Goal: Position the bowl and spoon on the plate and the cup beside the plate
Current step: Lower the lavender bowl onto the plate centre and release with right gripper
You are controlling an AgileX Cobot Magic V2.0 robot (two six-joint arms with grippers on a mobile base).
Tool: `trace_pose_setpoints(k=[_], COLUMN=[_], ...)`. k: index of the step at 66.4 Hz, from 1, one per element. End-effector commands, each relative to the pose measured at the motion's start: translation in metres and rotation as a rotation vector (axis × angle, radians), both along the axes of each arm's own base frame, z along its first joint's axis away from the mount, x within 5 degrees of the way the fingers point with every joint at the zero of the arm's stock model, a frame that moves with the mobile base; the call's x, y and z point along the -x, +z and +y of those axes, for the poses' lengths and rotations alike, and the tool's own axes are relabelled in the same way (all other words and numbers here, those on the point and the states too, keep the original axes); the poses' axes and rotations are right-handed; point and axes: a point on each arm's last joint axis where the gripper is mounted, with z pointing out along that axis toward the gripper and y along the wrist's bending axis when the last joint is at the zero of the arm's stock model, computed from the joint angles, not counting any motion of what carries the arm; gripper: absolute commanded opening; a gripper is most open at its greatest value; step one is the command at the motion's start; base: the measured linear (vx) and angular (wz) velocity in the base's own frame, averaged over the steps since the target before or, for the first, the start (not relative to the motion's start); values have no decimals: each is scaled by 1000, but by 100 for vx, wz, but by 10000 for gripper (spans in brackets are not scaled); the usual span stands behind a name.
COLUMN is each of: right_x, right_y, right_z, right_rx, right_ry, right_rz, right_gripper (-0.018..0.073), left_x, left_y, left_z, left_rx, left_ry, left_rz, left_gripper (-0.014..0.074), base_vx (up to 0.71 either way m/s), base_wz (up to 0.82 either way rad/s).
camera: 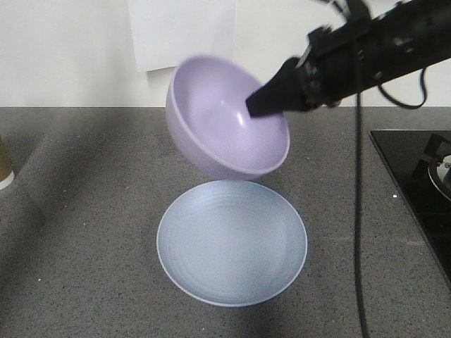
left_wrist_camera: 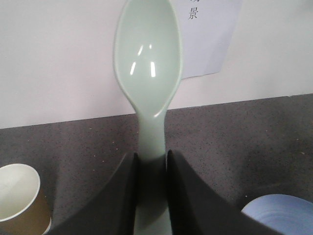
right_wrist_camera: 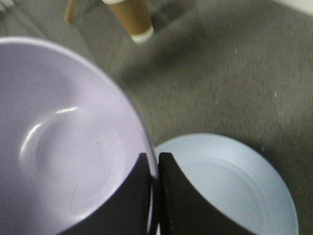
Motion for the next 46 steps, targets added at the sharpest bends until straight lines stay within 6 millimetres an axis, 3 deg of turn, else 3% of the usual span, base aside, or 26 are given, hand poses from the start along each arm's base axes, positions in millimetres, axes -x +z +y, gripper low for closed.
trace_pose_setpoints(k=[1, 17, 46], right_x=[-3, -22, -34], right_y=[-5, -62, -101], right_z=[10, 28, 37], right_rx=[86, 304, 416], right_ry=[4, 45, 63], right_rz=[-4, 131, 223], right_gripper=[-5, -1, 51], left_x=[7, 7, 7], left_y=[18, 18, 18], left_z=[0, 0, 0], left_rx=[27, 27, 28], left_ry=[-2, -2, -2], left_rz=[-109, -109, -110], left_gripper=[-6, -6, -6], base_vx=[0, 0, 0], base_wz=[0, 0, 0])
